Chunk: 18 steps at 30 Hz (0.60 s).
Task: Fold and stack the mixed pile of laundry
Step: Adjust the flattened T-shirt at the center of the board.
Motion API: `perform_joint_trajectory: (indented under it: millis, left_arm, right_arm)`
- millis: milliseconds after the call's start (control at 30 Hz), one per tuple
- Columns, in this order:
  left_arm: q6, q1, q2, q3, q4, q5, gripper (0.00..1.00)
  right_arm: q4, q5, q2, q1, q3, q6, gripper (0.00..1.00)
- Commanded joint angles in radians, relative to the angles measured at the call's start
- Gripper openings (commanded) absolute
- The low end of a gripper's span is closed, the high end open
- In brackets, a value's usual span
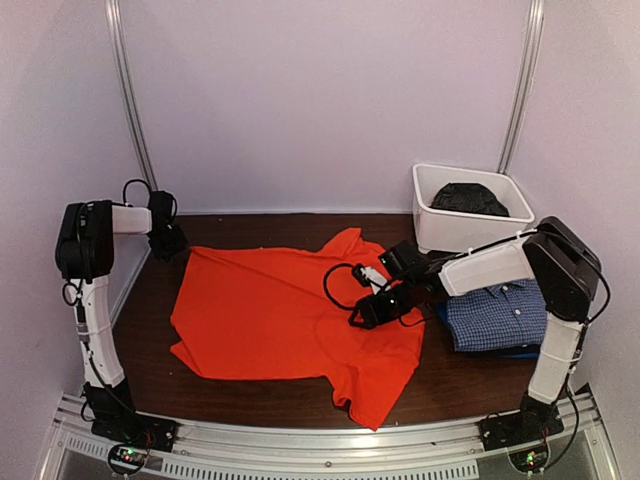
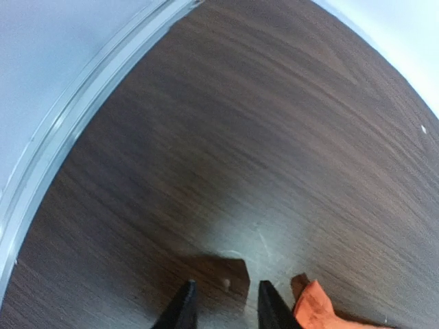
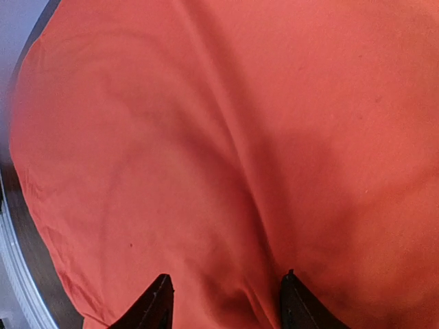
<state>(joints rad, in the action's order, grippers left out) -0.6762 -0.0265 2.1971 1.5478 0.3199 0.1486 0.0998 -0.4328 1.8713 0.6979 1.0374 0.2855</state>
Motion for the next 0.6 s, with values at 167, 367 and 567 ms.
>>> perform_joint_trajectory:
  millis: [167,367,567]
  left_arm:
    - [0.177,0.113,-0.209,-0.103,-0.136,-0.149,0.55]
    - [0.204,0.196,-0.305,-0.193,-0.132,-0.181,0.56]
    - [0.204,0.208,-0.389,-0.265,-0.134,-0.193,0.57]
  right_arm:
    - [0.122,-0.047,-0.142,-0.028,0.141,-0.028,0.59]
    - [0.197,0.045,0.044,-0.182,0.483,-0.034,0.54]
    - [0.250,-0.009,0.274,-0.244,0.759,-0.012,0.52]
